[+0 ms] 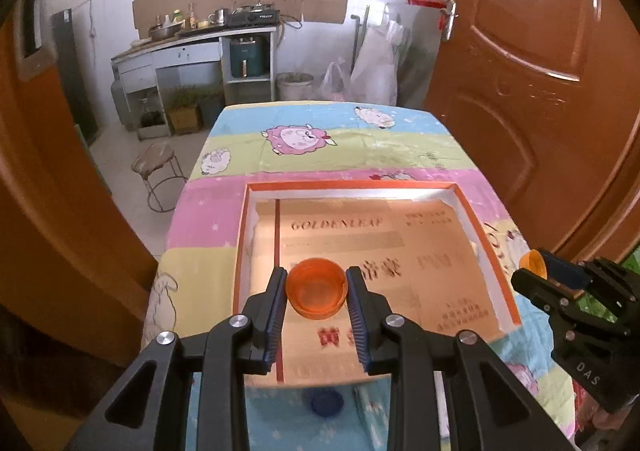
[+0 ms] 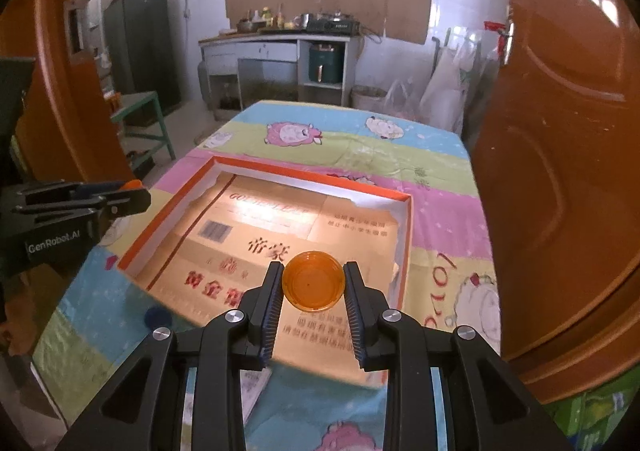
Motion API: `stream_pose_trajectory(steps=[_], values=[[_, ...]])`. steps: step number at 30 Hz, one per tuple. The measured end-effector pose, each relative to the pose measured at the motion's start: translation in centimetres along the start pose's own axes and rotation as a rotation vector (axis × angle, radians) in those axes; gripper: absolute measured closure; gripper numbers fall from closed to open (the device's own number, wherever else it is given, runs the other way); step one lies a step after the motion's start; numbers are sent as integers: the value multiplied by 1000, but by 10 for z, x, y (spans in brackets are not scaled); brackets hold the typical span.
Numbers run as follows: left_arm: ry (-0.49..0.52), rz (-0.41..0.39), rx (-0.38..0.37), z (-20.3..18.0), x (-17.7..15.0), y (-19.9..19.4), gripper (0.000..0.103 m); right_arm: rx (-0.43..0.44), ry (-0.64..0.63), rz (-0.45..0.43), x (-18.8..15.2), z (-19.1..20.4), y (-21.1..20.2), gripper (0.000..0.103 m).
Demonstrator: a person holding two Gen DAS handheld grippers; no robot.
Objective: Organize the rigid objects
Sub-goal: 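Carry the orange cap in the left tool into the tray box while the right tool carries its orange cap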
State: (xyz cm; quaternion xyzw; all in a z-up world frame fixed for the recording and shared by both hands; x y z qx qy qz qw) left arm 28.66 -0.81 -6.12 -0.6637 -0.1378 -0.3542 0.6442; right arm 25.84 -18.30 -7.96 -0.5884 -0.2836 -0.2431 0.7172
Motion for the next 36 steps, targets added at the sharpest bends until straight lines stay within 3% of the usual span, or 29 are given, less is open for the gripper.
stream_pose_trajectory(steps=[6, 16, 29, 36], values=[[-19, 73, -8, 7, 15, 41, 73, 7, 0, 73, 15, -1, 43, 73], [-21, 164, -43, 7, 13, 95, 73, 17, 53, 176, 25, -9, 101, 72], [-39, 246, -69, 8, 3, 132, 73, -17, 45, 265, 19, -13, 141, 72], [-32, 253, -64, 7, -5, 140, 73, -32, 37, 272, 13, -14, 148, 72]])
Point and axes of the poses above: each gripper's, at about its wrist camera, not at the fingertips, and y roughly the way its jaws point, z to its left, x to its top, the point moved 5 cm from there along y, roughly the way its jaws point, and after that the axes turned 12 degrees about y, right-handed, at the moved point
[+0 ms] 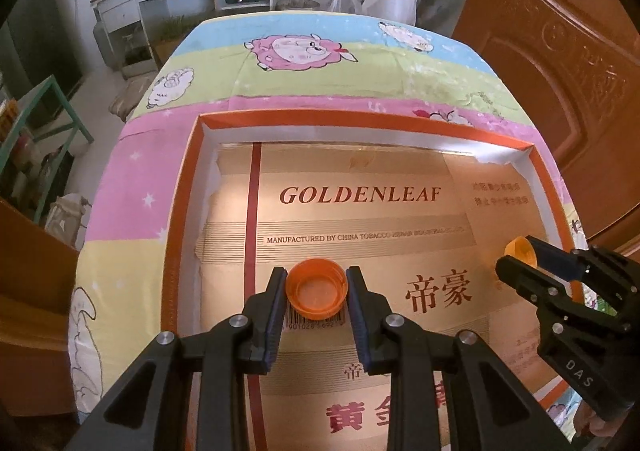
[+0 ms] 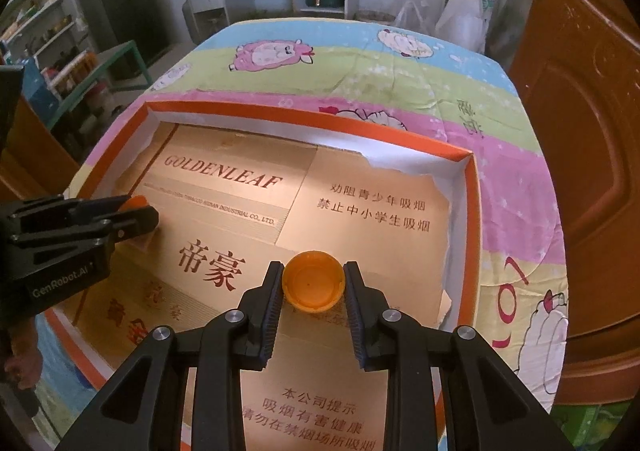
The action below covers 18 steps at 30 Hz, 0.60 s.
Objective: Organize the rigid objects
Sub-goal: 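Carry the orange cap in the left tool into the tray box while the right tool carries its orange cap, then open the left tool to drop its cap in the box while the right tool releases its cap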
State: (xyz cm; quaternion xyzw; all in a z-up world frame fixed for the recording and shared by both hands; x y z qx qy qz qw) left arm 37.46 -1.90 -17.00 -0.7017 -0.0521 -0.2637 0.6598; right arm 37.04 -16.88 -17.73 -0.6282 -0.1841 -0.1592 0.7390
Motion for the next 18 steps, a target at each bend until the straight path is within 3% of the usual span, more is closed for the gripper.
stream_pose_trajectory(steps=[7, 12, 18], values=[[43, -48, 29, -5, -6, -2, 73, -28, -23, -25, -5, 1, 4, 72], [61, -62, 31, -9, -7, -3, 66, -34, -13, -49, -9, -1, 2, 61], [31, -102, 36, -8, -9, -6, 66, -12, 7, -107, -19, -5, -17, 56]])
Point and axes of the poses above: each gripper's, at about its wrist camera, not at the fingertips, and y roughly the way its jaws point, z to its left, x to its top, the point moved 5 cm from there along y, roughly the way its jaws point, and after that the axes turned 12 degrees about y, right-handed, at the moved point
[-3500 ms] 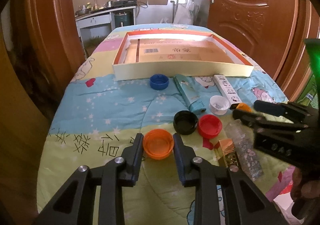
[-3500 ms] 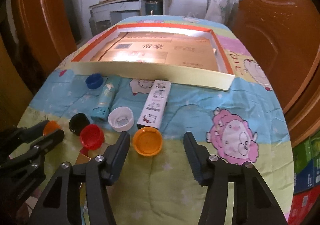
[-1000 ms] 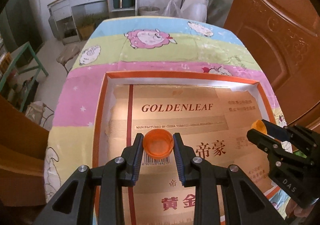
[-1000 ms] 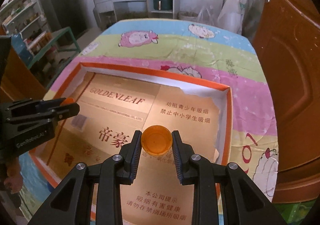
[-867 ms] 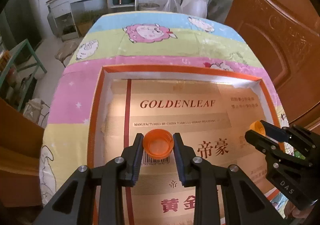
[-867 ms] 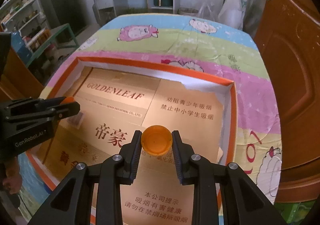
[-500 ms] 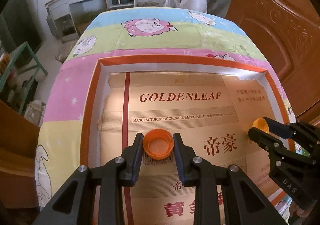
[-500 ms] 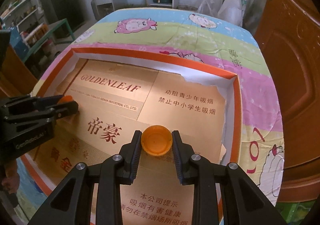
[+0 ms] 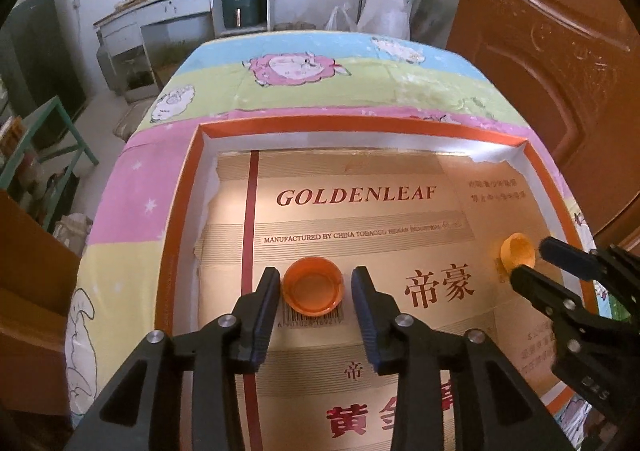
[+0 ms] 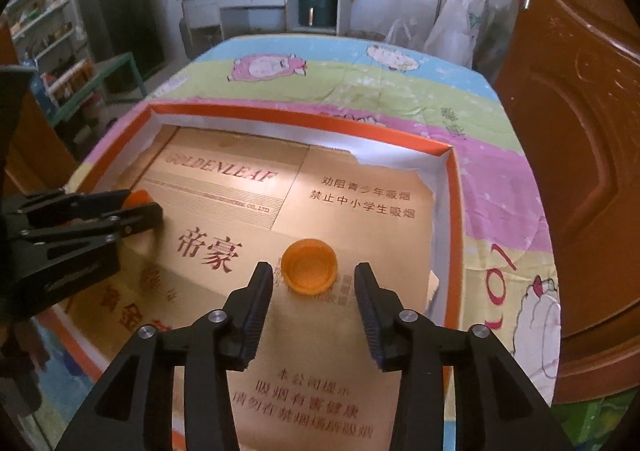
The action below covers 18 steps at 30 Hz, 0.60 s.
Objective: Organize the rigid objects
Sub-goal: 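Open the left tool to drop its cap in the box while the right tool releases its cap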
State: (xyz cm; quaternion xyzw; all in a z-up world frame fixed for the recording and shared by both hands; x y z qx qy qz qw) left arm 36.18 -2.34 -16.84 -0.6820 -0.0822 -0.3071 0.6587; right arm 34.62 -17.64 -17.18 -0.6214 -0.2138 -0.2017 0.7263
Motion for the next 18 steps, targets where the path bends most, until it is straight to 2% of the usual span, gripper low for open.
stream_pose_trajectory(steps=[3, 7, 9, 10, 11, 13, 18], values=[[-4, -41, -23, 0, -2, -6, 66, 13, 7, -33, -6, -1, -15, 55], [-15, -114, -19, 5, -5, -25, 66, 41, 15, -60, -18, -1, -34, 54], [-17, -150, -27, 6, -6, -36, 58, 50, 15, -79, -23, 0, -42, 45], [-16, -156, -31, 6, -6, -39, 49, 43, 10, -86, -25, 1, -45, 45], [-14, -158, -37, 6, -7, -41, 45, 27, 5, -93, -28, 1, -47, 45], [-5, -169, -40, 6, -9, -48, 44, 18, 9, -100, -33, 1, -52, 45], [0, -199, -50, 7, -22, -63, 44, 63, 62, -106, -49, 0, -67, 45]])
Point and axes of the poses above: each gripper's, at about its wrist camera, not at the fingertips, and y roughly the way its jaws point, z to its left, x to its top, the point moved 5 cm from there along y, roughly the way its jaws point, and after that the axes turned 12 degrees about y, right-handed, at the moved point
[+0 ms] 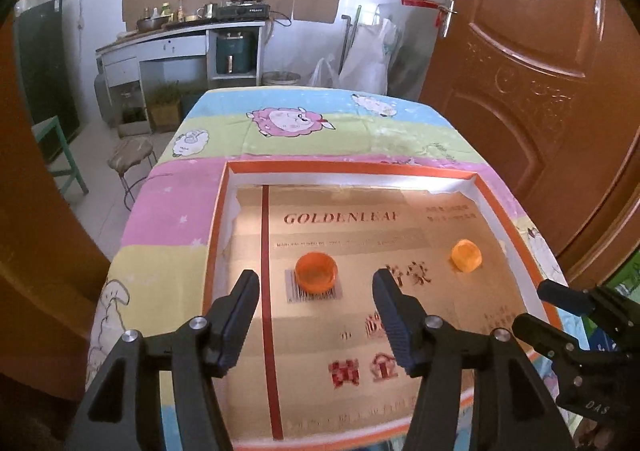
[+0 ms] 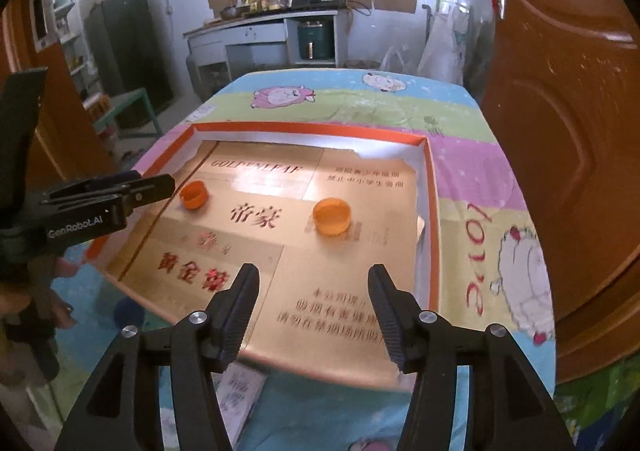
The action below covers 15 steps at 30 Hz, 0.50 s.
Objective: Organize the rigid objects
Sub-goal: 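Open the left tool to drop its cap in the box while the right tool releases its cap, then move both tools back toward the lipsticks on the cloth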
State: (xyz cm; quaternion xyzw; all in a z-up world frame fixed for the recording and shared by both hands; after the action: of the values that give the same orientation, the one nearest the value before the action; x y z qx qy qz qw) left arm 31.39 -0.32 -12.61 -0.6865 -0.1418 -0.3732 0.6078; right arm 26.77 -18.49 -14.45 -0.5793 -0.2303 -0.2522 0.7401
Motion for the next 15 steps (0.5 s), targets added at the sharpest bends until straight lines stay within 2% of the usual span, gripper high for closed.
stream_pose_trajectory(steps=[3, 9, 15], values=[[32, -9, -3, -5, -7, -11, 44, 0, 18, -14, -10, 0, -11, 45], [87, -14, -59, -20, -29, -39, 44, -2, 34, -52, -32, 5, -36, 45], [83, -90, 40, -28, -45, -81, 44, 7, 34, -87, -56, 16, -64, 45]])
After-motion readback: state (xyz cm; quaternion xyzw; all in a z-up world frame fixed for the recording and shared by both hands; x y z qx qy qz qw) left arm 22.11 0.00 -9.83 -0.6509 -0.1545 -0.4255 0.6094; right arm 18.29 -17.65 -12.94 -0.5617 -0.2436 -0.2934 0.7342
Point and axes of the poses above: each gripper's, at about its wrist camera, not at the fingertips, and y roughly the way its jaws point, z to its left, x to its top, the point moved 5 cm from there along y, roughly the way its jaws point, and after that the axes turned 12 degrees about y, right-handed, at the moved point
